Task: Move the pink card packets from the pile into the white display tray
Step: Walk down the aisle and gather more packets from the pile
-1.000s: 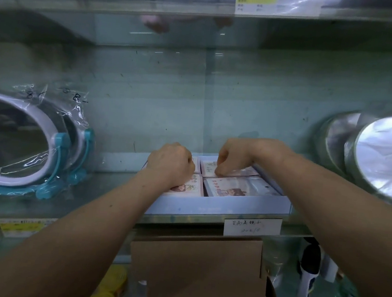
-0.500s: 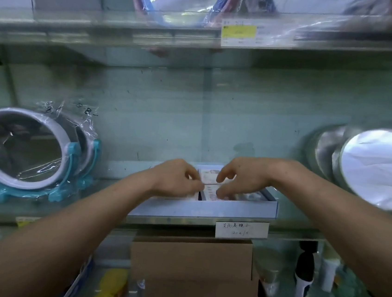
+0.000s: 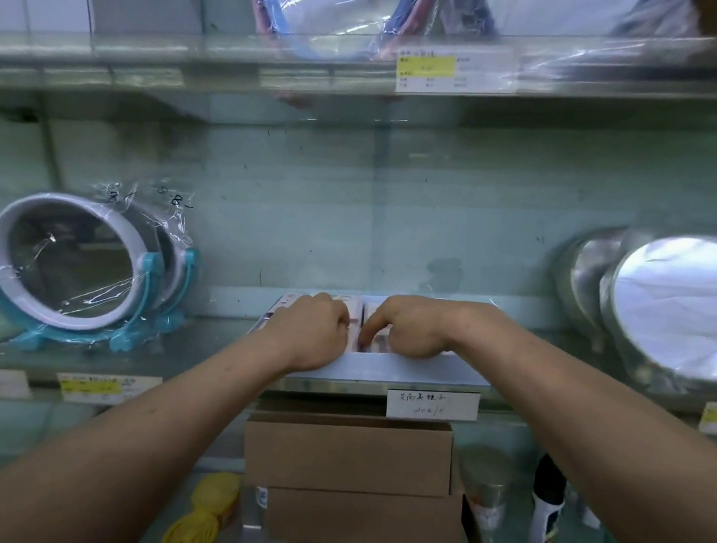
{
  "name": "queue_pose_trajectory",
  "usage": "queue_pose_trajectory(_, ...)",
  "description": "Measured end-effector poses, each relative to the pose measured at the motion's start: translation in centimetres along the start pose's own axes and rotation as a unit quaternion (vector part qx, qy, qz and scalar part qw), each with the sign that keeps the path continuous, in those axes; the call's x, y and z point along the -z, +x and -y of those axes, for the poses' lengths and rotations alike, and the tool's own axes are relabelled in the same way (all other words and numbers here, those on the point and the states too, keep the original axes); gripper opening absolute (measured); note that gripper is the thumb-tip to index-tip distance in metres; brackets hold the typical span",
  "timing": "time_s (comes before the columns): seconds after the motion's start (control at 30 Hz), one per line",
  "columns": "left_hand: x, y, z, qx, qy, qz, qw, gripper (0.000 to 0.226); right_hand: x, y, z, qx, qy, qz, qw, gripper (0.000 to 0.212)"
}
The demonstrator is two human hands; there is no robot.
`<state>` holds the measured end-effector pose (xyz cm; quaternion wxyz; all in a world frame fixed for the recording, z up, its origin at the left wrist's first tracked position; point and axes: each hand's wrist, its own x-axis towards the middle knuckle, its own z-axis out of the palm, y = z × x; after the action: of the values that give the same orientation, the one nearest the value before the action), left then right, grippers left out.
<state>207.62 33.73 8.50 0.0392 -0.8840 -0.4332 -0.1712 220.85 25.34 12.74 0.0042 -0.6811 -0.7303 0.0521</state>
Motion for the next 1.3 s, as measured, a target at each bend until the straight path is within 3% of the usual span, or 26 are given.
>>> queue_pose_trajectory(0.27, 1.1, -0.5, -0.6, 0.035, 0.046, 0.028, 0.998, 0.035, -0.7, 0.2, -0.1, -0.006, -0.014, -0.018, 1.000, 0.052)
queue_pose_trajectory(0.4, 2.9, -0.4, -1.0, 0.046, 0.007, 0.089, 0.995, 0.032, 0.8, -0.4, -0.2, -0.027, 0.002, -0.008, 1.000, 0.057)
queue_pose_trajectory(0.67, 3.1, -1.1, -0.5, 0.058, -0.028, 0.111, 0.992, 0.033, 0.7, -1.3, -2.3, -0.072, -0.001, 0.021, 0.997, 0.028)
queue_pose_trajectory(0.87, 2.4, -1.9, -1.0, 0.041, -0.018, 0.075, 0.996, 0.041, 0.8, -2.9, -2.1, -0.046, 0.023, 0.014, 0.999, 0.032)
queue_pose_trajectory(1.03, 0.8, -3.1, -1.0, 0.012, 0.017, 0.134, 0.991, 0.060, -0.4, -3.6, -1.4, -0.045, 0.034, 0.032, 0.998, 0.051)
queue_pose_trajectory(1.2, 1.0, -1.7, -1.0, 0.049, 0.011, 0.140, 0.989, 0.069, 0.4, -3.0, -1.2, -0.059, 0.040, 0.016, 0.997, 0.043)
queue_pose_trajectory(1.3, 1.3, -0.5, -1.0, 0.093, 0.031, 0.123, 0.988, 0.065, 0.2, -1.1, -1.4, -0.077, 0.037, -0.003, 0.996, 0.051)
